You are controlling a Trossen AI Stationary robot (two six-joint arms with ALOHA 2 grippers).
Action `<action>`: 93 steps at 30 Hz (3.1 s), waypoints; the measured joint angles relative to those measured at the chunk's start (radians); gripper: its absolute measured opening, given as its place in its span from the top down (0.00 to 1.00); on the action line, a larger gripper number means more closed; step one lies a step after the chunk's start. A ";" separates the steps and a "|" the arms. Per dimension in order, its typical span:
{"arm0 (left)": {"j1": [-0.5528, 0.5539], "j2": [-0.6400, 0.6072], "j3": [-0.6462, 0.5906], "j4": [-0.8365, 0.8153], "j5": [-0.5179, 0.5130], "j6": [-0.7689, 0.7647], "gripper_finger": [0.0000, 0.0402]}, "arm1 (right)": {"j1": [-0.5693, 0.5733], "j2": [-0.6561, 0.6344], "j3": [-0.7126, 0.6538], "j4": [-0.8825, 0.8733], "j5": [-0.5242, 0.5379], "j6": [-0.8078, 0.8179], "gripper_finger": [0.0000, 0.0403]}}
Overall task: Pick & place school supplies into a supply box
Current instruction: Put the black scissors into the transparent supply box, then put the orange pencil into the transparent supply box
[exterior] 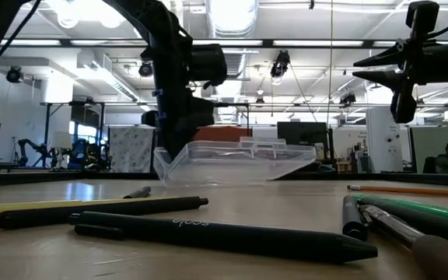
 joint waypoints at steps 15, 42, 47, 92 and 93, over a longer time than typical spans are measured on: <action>0.018 -0.001 -0.063 -0.034 0.192 -0.118 0.77 | 0.000 0.001 0.000 0.000 0.001 -0.016 0.85; -0.019 -0.352 -0.159 0.031 0.280 -0.201 0.67 | 0.000 0.000 0.000 0.013 0.022 0.100 0.85; -0.011 -0.352 -0.280 0.127 0.277 -0.215 0.67 | 0.000 0.016 0.000 0.017 0.051 0.207 0.85; -0.025 -0.472 -0.264 0.281 0.268 -0.161 0.67 | 0.000 0.847 0.455 -0.496 -0.279 0.038 0.85; -0.025 -0.488 -0.271 0.280 0.254 -0.161 0.67 | 0.000 0.882 0.497 -0.598 -0.263 0.019 0.85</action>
